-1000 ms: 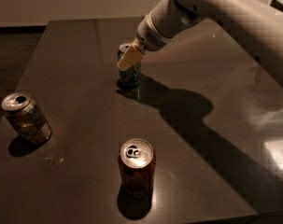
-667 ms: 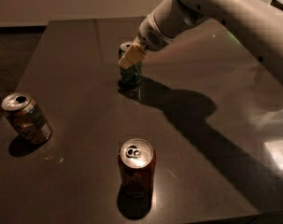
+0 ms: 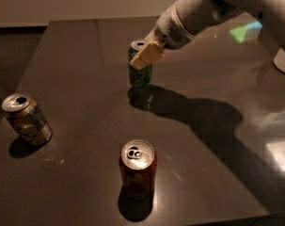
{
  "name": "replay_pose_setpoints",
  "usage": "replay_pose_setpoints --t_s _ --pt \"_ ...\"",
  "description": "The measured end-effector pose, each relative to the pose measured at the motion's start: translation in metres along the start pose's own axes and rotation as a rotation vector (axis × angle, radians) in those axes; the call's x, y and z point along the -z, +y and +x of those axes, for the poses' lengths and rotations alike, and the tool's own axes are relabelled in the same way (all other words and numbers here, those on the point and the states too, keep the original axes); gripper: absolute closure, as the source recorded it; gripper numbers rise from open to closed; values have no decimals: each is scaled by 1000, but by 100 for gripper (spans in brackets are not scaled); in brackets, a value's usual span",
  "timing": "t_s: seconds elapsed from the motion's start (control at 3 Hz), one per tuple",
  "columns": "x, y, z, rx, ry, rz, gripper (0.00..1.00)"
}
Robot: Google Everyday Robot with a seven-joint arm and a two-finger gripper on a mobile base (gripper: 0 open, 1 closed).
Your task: Move green can near coke can
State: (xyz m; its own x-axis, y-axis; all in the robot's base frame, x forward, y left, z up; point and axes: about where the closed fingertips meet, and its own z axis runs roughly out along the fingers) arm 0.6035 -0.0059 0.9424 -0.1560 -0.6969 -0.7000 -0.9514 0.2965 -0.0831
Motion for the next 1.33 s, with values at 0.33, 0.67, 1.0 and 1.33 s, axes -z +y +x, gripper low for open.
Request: replay_pose_setpoints --t_s 0.33,0.67,1.0,1.33 --pt "30 28 11 64 -3 -54 100" --pt "54 59 25 128 0 -110 100" --pt "76 95 40 201 0 -168 100" --pt "87 129 49 279 0 -228 100"
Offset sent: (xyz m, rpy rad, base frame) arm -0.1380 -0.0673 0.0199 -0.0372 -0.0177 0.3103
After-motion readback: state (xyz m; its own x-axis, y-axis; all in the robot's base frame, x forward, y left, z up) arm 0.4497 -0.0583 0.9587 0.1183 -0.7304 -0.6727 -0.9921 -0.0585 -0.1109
